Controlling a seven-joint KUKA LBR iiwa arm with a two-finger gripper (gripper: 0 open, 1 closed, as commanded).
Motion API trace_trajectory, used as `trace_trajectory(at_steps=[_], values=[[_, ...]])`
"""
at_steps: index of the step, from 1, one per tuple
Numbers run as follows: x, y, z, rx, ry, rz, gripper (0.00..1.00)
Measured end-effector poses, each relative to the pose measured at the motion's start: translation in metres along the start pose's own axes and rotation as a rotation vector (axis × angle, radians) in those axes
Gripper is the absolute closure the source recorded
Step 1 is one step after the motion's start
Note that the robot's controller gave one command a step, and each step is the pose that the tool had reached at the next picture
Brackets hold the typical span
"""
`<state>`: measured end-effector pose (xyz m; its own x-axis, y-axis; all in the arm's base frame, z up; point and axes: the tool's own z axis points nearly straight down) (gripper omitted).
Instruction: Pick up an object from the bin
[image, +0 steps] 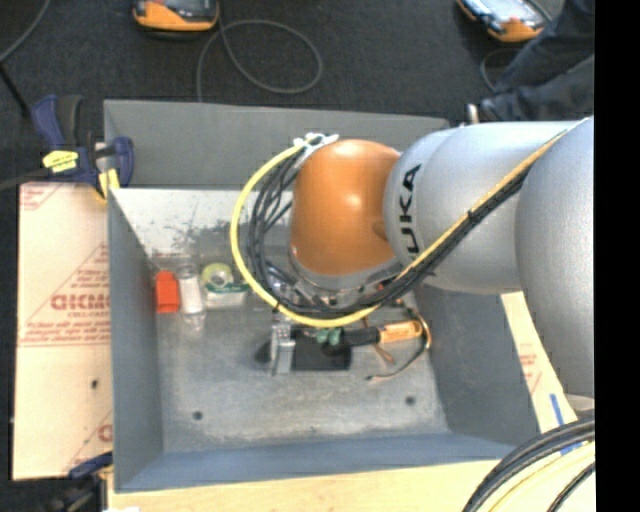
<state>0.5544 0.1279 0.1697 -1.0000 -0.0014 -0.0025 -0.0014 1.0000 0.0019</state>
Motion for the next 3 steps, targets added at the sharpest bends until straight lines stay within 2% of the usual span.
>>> trace_trajectory(at_steps=[1,2,3], values=[[-0.002,-0.034,0.019,-0.003,-0.001,0.041,0.0],[-0.016,-0.092,0.06,-0.001,-0.004,0.167,0.0],[-0.008,-0.062,0.095,-0.003,-0.001,0.136,1.0]])
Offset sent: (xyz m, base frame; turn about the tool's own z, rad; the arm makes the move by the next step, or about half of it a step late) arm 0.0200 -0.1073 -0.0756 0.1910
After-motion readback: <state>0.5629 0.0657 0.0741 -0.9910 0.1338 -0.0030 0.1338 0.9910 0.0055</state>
